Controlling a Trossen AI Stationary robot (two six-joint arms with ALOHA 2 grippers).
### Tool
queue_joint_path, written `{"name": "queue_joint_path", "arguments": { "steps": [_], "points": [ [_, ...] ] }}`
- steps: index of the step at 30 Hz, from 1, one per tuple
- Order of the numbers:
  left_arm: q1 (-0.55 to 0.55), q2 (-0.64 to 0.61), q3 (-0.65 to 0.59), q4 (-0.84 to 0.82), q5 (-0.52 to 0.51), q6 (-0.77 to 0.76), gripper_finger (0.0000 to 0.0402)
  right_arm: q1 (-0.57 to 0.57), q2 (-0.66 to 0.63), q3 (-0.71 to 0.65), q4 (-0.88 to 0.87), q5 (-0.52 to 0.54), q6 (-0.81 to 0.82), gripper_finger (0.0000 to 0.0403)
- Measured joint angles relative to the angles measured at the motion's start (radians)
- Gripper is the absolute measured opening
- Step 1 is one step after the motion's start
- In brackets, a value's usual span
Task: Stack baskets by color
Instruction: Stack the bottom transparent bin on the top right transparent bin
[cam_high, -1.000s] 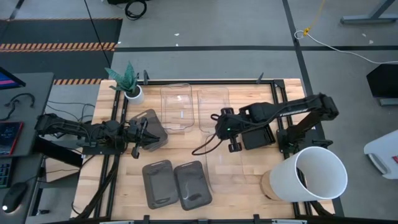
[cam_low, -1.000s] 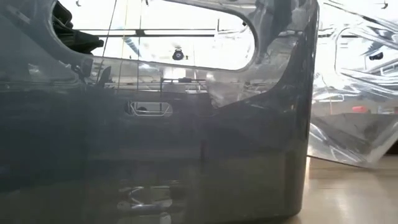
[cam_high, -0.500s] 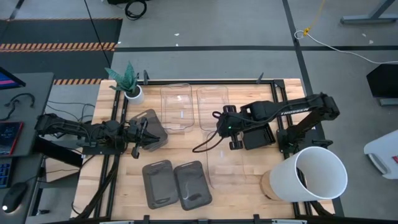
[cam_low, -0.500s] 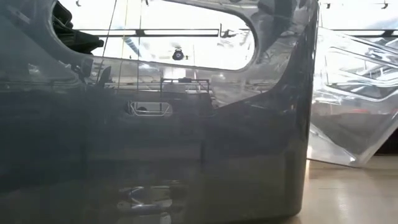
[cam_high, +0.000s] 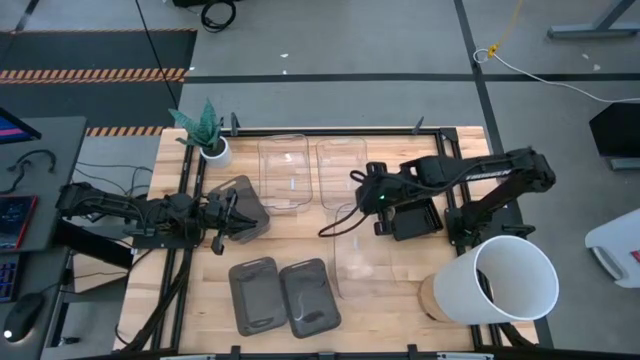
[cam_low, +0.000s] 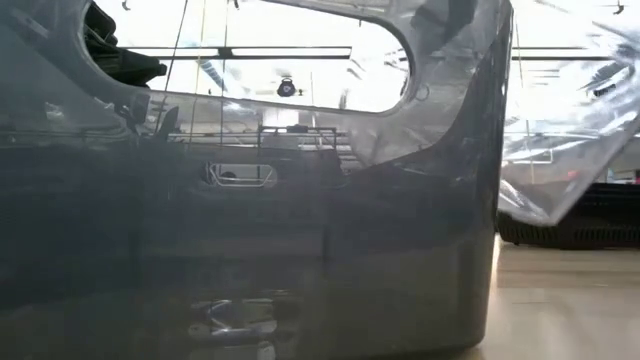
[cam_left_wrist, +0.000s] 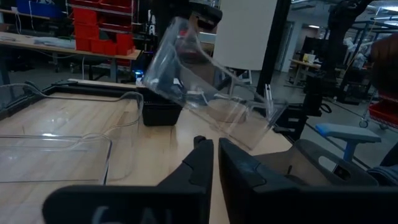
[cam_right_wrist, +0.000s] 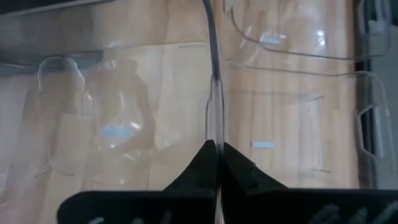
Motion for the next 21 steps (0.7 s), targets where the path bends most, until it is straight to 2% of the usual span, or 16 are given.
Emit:
{"name": "queue_joint_path", "arguments": {
  "steps": [6,13,17,21],
  "points": [
    [0.000,0.000,0.000,0.000,0.000,0.000,0.0035,-0.015,-0.071,0.000,0.024,0.029,-0.010,0.0002],
    [0.000,0.000,0.000,0.000,0.000,0.000,0.0028,-0.092,-0.153,0.004,0.082,0.019,-0.075,0.0002],
    [0.000,0.000,0.000,0.000,0.000,0.000,0.0033,-0.150,-0.162,0.076,0.081,0.011,-0.116,0.0002],
    [0.000,0.000,0.000,0.000,0.000,0.000,0.0036,-0.202,-0.120,0.210,0.035,0.021,-0.164,0.0002]
  ]
}}
